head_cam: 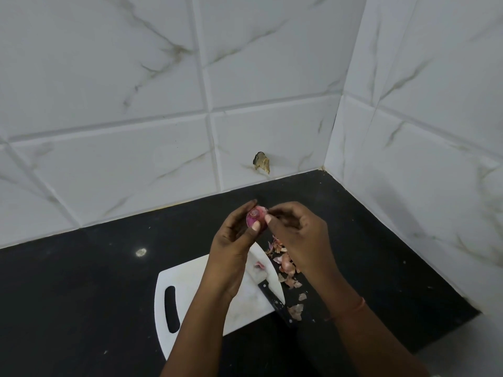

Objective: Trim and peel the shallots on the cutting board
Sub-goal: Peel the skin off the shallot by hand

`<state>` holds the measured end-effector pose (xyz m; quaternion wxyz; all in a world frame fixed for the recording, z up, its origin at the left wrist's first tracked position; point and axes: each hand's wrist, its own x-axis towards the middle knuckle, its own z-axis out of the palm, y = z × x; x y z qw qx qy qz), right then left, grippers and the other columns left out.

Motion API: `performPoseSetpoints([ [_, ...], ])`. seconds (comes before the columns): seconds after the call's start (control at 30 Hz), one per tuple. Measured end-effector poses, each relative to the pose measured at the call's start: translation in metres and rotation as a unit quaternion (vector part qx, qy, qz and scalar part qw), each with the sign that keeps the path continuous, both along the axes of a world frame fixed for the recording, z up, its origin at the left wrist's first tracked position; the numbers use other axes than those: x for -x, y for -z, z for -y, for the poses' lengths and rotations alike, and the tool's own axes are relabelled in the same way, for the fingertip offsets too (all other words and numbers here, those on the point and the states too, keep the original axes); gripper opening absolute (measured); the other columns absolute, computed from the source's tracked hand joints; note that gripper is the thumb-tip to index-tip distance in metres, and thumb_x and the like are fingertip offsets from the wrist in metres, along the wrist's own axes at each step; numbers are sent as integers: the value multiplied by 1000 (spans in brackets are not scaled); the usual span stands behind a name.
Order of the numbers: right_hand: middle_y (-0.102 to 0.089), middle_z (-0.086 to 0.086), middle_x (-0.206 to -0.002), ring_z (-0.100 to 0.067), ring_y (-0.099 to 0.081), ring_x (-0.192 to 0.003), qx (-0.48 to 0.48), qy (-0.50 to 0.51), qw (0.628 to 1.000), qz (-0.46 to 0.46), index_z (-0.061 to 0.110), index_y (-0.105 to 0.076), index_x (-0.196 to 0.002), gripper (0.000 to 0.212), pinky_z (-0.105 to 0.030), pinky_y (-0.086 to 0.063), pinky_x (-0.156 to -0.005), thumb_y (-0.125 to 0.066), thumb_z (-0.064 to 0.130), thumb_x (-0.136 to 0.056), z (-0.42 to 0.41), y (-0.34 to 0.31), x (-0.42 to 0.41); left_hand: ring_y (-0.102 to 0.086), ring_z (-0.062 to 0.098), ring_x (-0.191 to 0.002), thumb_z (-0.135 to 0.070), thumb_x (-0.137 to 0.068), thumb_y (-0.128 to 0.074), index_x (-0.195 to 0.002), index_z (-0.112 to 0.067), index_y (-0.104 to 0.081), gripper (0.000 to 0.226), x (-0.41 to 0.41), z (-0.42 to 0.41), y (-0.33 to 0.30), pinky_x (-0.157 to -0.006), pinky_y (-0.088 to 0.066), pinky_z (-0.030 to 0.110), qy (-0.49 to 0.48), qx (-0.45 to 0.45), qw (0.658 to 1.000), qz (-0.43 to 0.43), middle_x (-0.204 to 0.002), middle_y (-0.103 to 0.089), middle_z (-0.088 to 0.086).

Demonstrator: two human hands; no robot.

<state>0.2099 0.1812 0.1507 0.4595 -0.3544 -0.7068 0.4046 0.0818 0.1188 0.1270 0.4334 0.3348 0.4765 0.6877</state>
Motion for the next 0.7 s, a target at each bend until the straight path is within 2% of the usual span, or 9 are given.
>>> performPoseSetpoints([
  [0.07, -71, 8, -87, -1, -68, -82, -14, 6, 1000, -2, 9, -71, -97, 15, -10, -52, -71, -73, 15, -83, -1, -1, 1, -61, 22, -123, -20, -81, -72, -128, -21, -63, 48, 2, 0, -3, -108, -45, 47, -1, 3, 1000, -20, -127, -67, 2],
  [0.23, -71, 5, -80, -1, -68, -75, -41, 18, 999, -12, 6, -72, -90, 5, -9, -50, -67, -71, 6, -85, -3, -5, 1, -64, 12, -116, -19, -80, -72, -124, -25, -64, 45, 4, 0, -11, -99, -52, 30, 1, 2, 997, -73, -121, -70, -5],
  [0.33, -71, 5, -81, -4, -69, -76, -38, 13, 999, -13, 8, -72, -92, 7, -12, -53, -68, -71, 8, -85, -5, -10, 1, -64, 12, -116, -16, -82, -71, -125, -24, -64, 44, 6, -2, -15, -100, -51, 31, 2, -1, 997, -83, -120, -70, -5],
  [0.47, -72, 5, -86, -3, -70, -80, -28, -18, 999, -34, 7, -71, -97, 14, -13, -53, -71, -73, 8, -83, -3, -15, 0, -65, 10, -114, -23, -80, -71, -126, -24, -64, 47, 5, -5, -20, -99, -52, 31, 1, -5, 996, -90, -119, -71, -7],
  [0.7, -72, 3, -80, -6, -69, -75, -68, 15, 998, 2, 7, -72, -90, 5, -14, -54, -68, -70, 10, -86, -5, -13, 3, -66, 8, -111, -23, -79, -73, -123, -25, -65, 45, 9, -5, -17, -95, -53, 27, -13, 8, 995, -95, -116, -72, -9],
])
